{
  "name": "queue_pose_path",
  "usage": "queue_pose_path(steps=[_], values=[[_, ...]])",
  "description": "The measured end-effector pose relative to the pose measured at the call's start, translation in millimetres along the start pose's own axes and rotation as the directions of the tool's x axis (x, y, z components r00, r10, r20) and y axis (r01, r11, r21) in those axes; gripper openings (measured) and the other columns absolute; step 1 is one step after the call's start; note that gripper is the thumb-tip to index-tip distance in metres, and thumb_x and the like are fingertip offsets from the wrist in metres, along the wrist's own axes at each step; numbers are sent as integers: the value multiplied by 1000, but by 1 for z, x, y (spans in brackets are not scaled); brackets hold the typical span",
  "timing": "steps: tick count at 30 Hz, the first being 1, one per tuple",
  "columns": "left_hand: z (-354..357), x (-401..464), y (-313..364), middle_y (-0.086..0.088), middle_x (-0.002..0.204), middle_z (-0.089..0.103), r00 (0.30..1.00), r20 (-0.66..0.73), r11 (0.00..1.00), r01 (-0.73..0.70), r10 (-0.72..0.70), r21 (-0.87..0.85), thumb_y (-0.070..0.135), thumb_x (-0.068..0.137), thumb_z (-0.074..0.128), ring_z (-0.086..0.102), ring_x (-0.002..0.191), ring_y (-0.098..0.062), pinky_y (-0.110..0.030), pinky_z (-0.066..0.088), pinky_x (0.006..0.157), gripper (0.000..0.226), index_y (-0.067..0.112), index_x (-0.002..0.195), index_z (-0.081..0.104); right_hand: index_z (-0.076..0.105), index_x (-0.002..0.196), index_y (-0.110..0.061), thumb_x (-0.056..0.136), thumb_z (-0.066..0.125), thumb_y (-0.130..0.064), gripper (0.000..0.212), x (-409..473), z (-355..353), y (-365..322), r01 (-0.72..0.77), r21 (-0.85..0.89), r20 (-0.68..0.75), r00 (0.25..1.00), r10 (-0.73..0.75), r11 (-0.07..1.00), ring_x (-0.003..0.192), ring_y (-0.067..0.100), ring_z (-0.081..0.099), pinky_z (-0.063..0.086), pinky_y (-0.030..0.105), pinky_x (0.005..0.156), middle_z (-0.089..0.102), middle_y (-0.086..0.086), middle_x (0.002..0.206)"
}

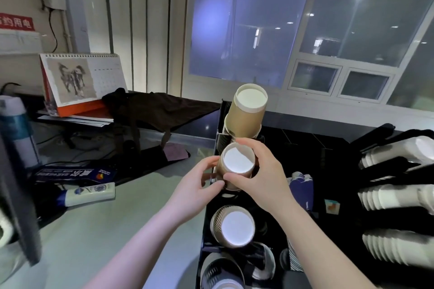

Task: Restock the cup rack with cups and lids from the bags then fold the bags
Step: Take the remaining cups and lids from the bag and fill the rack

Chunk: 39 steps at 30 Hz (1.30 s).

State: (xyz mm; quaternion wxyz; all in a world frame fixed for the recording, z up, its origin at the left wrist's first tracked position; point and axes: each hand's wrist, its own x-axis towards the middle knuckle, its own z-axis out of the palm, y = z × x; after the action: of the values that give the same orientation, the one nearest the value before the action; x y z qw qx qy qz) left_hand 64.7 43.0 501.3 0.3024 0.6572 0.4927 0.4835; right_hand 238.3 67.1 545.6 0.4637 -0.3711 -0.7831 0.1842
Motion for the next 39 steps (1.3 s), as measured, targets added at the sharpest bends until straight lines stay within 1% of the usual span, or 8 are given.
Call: queue_pose_path(steps=[3,8,13,18,23,28,34,39], values=[[-3,1,0,20,125,57,1000,-11,1000,3,-3,-17,21,87,63,54,115,3,-35,45,102,50,42,129,46,55,117,-42,64,75,-44,56,5,-6,-1,-59,142,10,998,58,988,111,1,56,48,21,92,61,-20,117],[-13,20,12,27,126,49,985,-156,998,-68,67,-2,23,87,62,48,120,6,-28,40,104,51,40,131,42,54,114,-35,68,77,-37,52,42,-27,3,-55,95,-310,947,82,994,107,-2,56,51,29,90,59,-18,114],[-23,76,36,17,132,47,982,-135,987,-114,128,111,19,81,69,43,124,2,-16,33,100,69,29,140,36,45,119,-38,62,85,-25,71,86,-29,7,-122,-56,-139,984,114,991,112,9,53,45,28,93,57,-12,121],[-15,112,42,13,134,53,983,60,979,-181,176,97,18,71,81,50,122,-1,-35,44,103,84,29,141,35,40,105,-54,48,89,-39,76,100,-20,12,-153,-52,-67,987,150,987,85,-23,51,39,3,61,53,-36,93],[-4,118,31,22,131,51,988,-1,988,-155,155,24,30,63,86,52,118,4,-36,47,99,94,38,139,31,44,97,-68,47,88,-40,72,100,-18,11,-122,69,-110,985,129,990,92,-22,53,41,0,64,56,-45,98],[-2,118,32,45,115,50,988,-44,988,-145,148,52,44,55,86,53,110,12,-35,49,96,95,50,132,29,45,101,-65,45,84,-46,70,100,-19,8,-69,118,-140,986,86,991,98,-14,56,45,3,69,59,-36,105],[0,116,26,42,115,50,988,-58,989,-143,145,32,42,60,85,51,109,16,-22,46,91,91,44,135,32,48,108,-55,44,83,-50,73,101,-21,11,-103,104,-124,986,116,989,101,-5,58,48,14,76,62,-23,112],[-1,115,25,37,118,48,989,-50,989,-135,138,61,34,64,85,46,109,20,-25,45,96,87,41,133,34,47,116,-47,51,89,-37,78,93,-15,23,-166,125,-74,982,176,978,92,-19,55,43,1,62,59,-29,106]])
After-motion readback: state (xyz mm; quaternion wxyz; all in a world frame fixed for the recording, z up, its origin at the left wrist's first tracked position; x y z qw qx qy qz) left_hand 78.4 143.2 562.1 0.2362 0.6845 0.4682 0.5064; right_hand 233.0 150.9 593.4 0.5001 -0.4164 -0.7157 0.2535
